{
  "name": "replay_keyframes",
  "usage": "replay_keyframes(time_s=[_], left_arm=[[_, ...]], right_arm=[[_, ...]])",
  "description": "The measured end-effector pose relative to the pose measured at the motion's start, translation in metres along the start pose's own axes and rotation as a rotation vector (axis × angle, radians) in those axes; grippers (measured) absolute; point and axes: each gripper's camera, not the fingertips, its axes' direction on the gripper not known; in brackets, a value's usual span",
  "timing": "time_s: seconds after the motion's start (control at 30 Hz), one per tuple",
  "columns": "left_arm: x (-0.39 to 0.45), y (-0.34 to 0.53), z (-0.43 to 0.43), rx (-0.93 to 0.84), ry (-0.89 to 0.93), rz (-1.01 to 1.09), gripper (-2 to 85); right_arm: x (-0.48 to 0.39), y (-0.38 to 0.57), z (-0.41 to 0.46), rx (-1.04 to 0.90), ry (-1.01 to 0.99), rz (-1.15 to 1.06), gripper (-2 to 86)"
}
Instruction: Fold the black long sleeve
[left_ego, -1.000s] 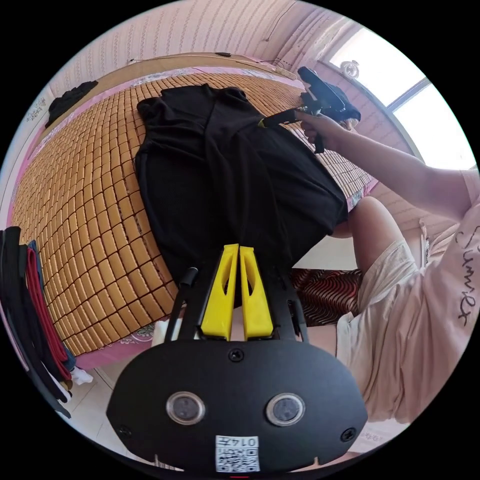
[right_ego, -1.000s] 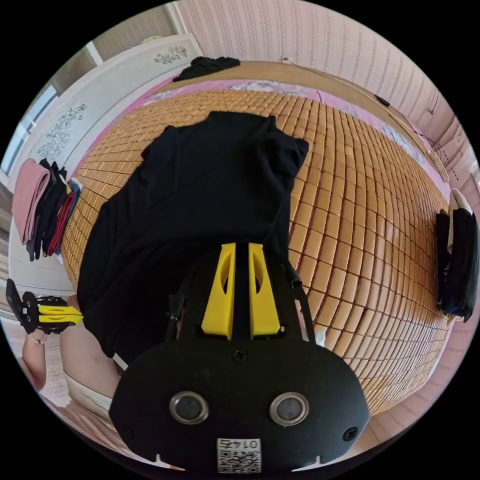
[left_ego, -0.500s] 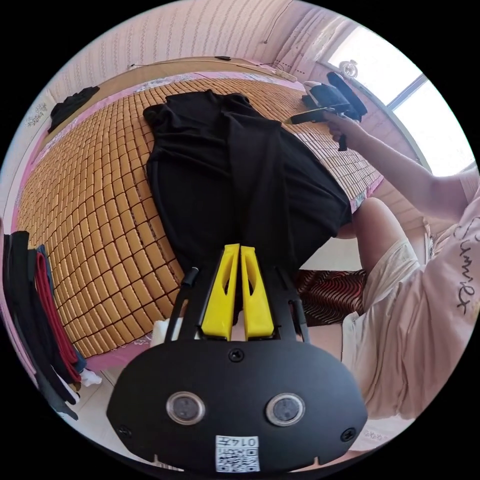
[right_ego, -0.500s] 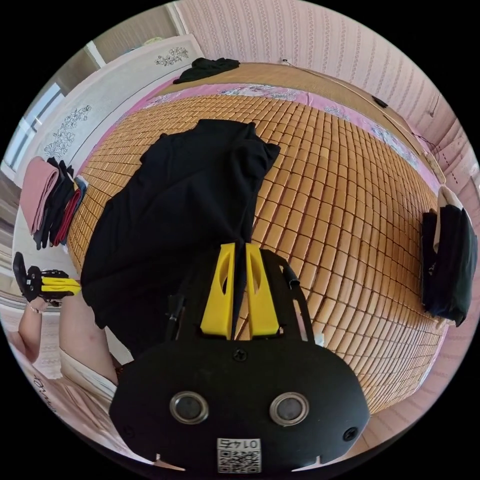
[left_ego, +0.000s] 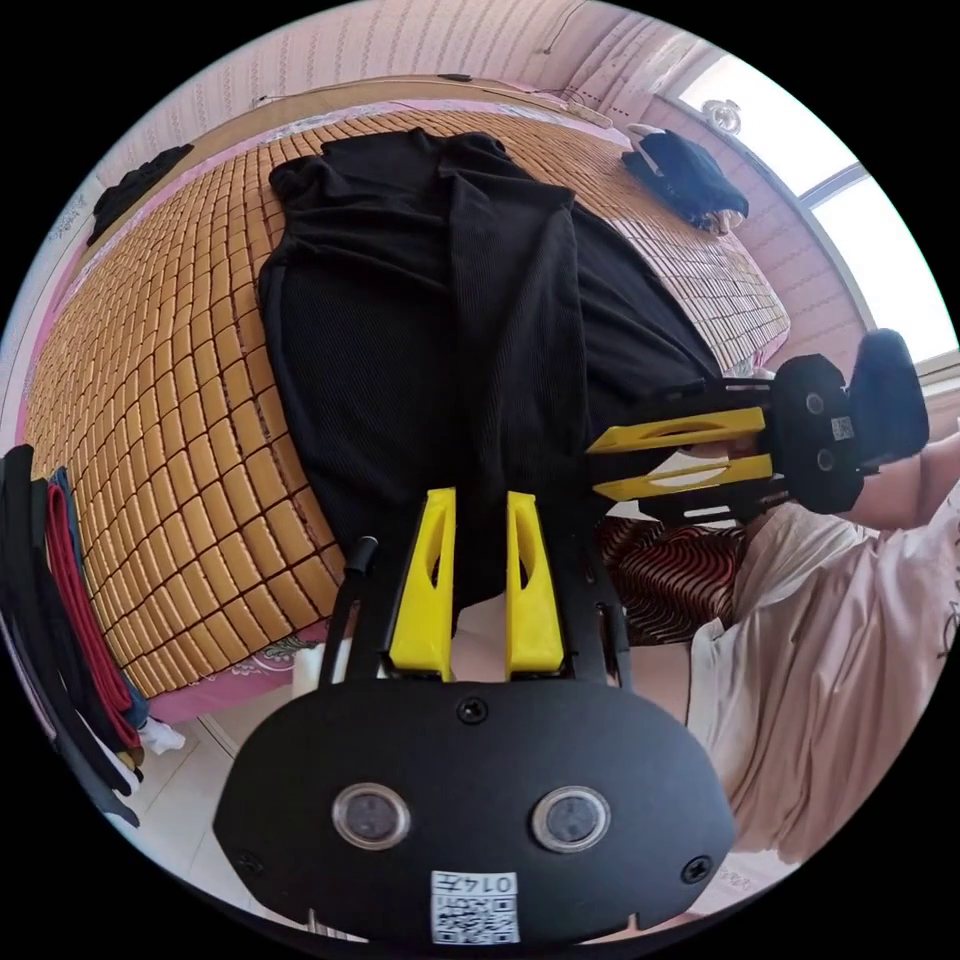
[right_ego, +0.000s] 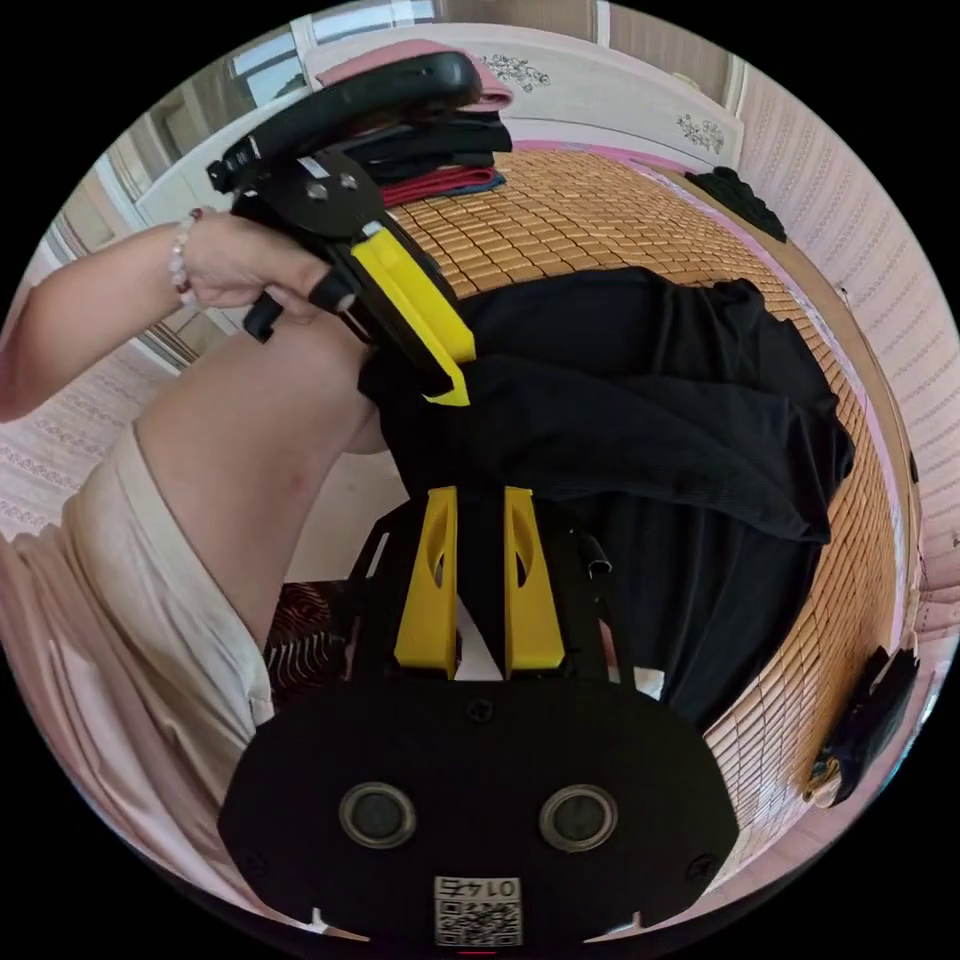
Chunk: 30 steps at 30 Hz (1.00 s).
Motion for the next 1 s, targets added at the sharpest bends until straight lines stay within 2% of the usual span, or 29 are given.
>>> replay_keyframes(time_s=[0.1, 0.23, 0.33, 0.43, 0.53, 0.67, 0.8, 0.87, 1.0], left_arm=[[-0.004, 0.003, -0.002, 0.002, 0.038, -0.015, 8.1], [-0.001, 0.007, -0.012, 0.071, 0.008, 0.016, 7.7], [0.000, 0.010, -0.021, 0.103, -0.005, 0.034, 7.7], [-0.003, 0.012, -0.026, 0.130, 0.019, 0.008, 7.6], [-0.007, 0.010, -0.025, 0.118, 0.043, -0.005, 7.6], [-0.006, 0.005, -0.026, 0.115, 0.035, 0.012, 7.6], [0.000, -0.002, -0.029, 0.139, 0.010, 0.058, 7.7], [0.004, -0.010, -0.024, 0.110, -0.009, 0.075, 7.9], [0.006, -0.021, -0.007, 0.034, 0.086, 0.059, 8.1]], right_arm=[[0.006, 0.000, -0.007, -0.006, -0.071, 0.013, 1.5], [0.003, 0.010, -0.025, 0.036, -0.071, 0.009, 0.3], [-0.001, 0.009, -0.017, 0.008, -0.047, 0.029, 0.9], [-0.009, -0.004, -0.015, 0.059, -0.025, 0.003, 6.2], [-0.017, -0.018, 0.005, -0.008, 0.000, -0.033, 5.4], [-0.005, -0.010, -0.006, 0.024, -0.044, -0.010, 1.9], [-0.008, -0.002, -0.015, 0.015, -0.004, -0.057, 0.9], [-0.009, 0.002, 0.003, -0.058, -0.033, -0.063, 0.7], [-0.010, 0.002, 0.007, -0.049, -0.117, -0.040, 0.3]])
